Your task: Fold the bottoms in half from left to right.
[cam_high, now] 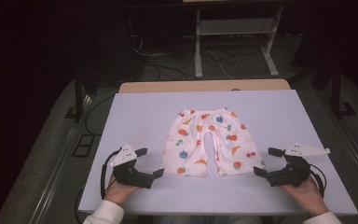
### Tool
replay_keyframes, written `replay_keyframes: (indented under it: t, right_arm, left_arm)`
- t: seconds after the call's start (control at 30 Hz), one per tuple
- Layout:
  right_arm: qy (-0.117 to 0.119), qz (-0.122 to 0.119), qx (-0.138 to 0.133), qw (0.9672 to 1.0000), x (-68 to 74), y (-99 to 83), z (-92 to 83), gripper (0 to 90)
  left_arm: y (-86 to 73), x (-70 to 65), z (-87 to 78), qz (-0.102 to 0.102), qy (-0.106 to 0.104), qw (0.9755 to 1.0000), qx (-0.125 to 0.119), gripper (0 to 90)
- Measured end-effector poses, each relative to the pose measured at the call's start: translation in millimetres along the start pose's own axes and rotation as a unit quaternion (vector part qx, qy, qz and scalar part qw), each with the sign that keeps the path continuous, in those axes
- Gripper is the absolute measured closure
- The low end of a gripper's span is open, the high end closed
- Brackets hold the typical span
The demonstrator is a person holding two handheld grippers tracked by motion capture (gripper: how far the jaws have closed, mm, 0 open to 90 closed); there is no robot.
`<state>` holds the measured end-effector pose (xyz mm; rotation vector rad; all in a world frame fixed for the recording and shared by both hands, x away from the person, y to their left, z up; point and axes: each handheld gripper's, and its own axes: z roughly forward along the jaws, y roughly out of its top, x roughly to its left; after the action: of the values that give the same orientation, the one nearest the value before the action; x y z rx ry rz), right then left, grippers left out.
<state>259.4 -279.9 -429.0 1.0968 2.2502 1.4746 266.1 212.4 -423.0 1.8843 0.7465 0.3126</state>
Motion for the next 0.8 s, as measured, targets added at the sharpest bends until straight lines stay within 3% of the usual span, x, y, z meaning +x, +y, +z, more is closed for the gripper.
replay_keyframes:
  t: [0.8]
  right_arm:
    - [-0.004, -0.003, 0.002, 1.0, 2.4, 0.5, -0.9, 0.0]
  left_arm:
    - [0.2, 0.6, 0.4, -0.002, 0.0, 1.0, 0.001, 0.0]
